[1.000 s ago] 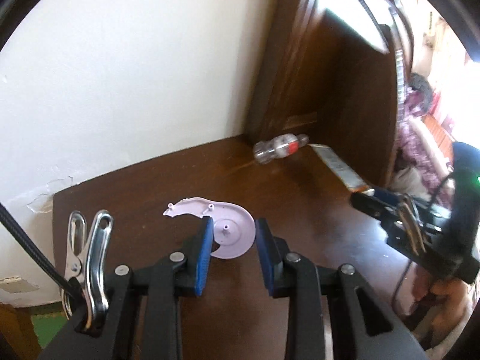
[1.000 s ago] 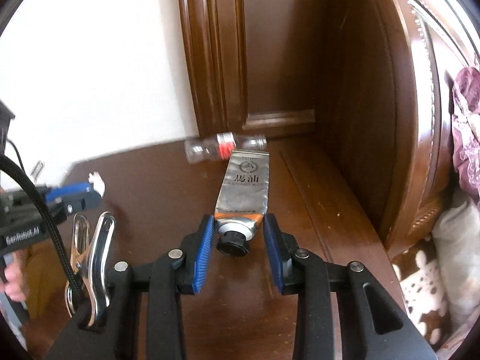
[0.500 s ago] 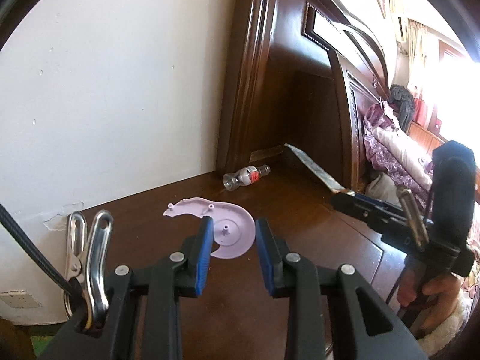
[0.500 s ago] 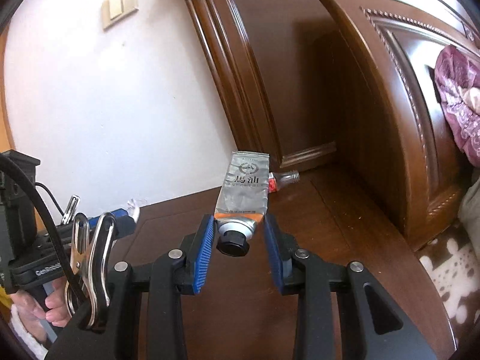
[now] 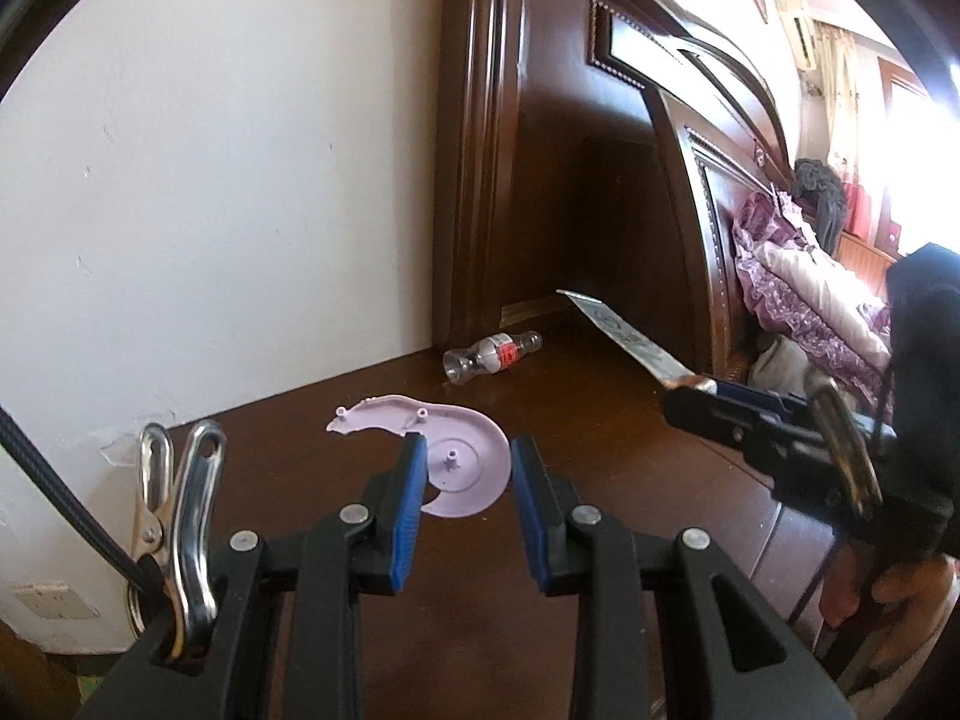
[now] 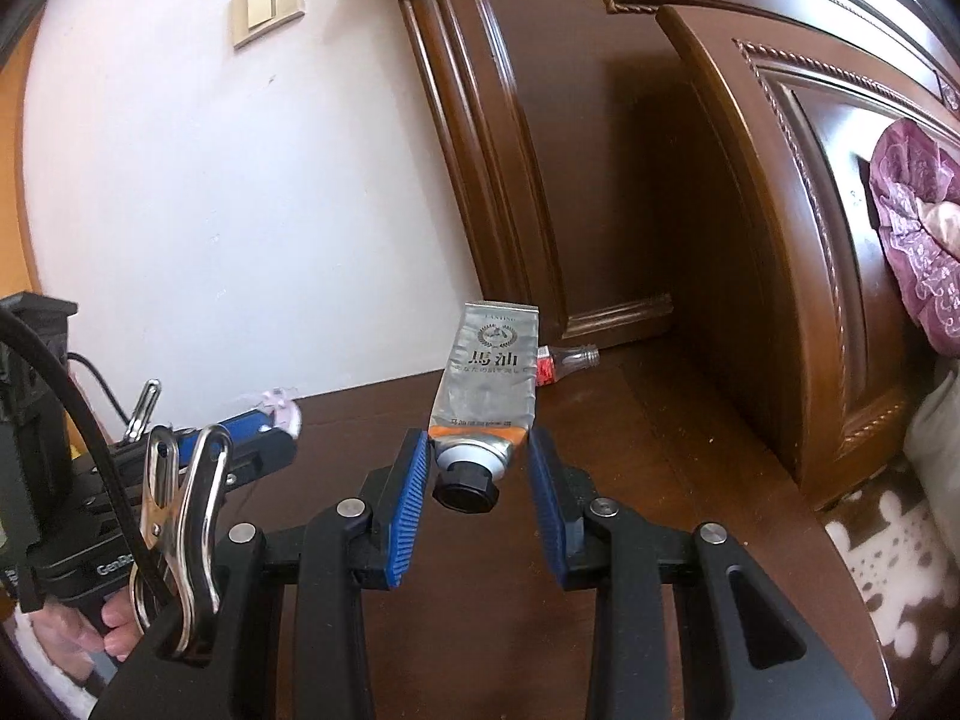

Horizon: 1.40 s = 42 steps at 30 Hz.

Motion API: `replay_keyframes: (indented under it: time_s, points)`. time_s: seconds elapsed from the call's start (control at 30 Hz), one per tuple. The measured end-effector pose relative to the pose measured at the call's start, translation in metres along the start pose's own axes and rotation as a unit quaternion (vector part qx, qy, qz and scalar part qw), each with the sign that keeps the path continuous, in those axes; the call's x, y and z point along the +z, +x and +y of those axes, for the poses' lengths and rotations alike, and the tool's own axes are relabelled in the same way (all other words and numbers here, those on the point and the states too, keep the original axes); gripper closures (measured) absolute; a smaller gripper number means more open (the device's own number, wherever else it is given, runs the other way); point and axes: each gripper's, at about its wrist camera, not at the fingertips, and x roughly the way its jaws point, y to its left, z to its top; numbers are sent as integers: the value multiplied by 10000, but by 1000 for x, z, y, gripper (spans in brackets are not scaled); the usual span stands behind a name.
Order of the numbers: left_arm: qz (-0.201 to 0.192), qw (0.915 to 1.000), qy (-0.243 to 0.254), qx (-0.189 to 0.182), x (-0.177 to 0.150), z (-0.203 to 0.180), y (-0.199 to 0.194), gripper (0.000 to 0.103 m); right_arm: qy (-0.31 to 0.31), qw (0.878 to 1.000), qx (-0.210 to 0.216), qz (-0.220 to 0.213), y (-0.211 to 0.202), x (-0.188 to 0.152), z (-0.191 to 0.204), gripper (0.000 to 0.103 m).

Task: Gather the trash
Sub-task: 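Lift the pink ring with the left gripper while the right gripper lifts the silver tube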

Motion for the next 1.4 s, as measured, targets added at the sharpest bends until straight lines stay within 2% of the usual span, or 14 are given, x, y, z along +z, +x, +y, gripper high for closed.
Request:
replay_keyframes:
  time_s: [0.13,0.23,0.3,0.43,0.53,0.67,0.73,0.8,0.93,1.13,1.4]
  points:
    - [128,9998,-161,-71,3,-2,5,73,-99,9999,-8,57,-2,-2,3,69]
    - [150,9997,-212,-3,4,-4,7,73,3,9997,249,-48,-7,-2,2,69]
    - [164,9994,-289,-38,5,-6,8,73,73,9999,75,54,-7,-1,1,69]
    - [182,9994,-309,-21,4,-9,9,73,-76,9999,16,128,-11,-4,1,69]
    - [200,9994,-293,-20,3,-13,10,73,-221,9997,72,-15,-22,-6,1,69]
    - [192,9994,-271,-32,3,-19,9,73,-220,9996,-144,-119,-35,-11,-7,69]
    - [181,9995,-252,-49,2,-24,8,73,-79,9999,-51,-88,-38,-13,-17,69]
    - [184,9995,-231,-76,1,-28,6,73,11,9998,-169,-50,-43,-14,-23,69]
    - [206,9992,-291,-193,-2,-37,2,73,149,9998,109,31,-54,-18,-34,69]
    - [251,9982,-260,-487,-6,-58,-5,73,-205,9997,-73,-68,-84,-28,-31,69]
    - [332,9981,-176,-496,-18,-78,-13,73,-160,9995,-266,-99,-109,-36,-38,69]
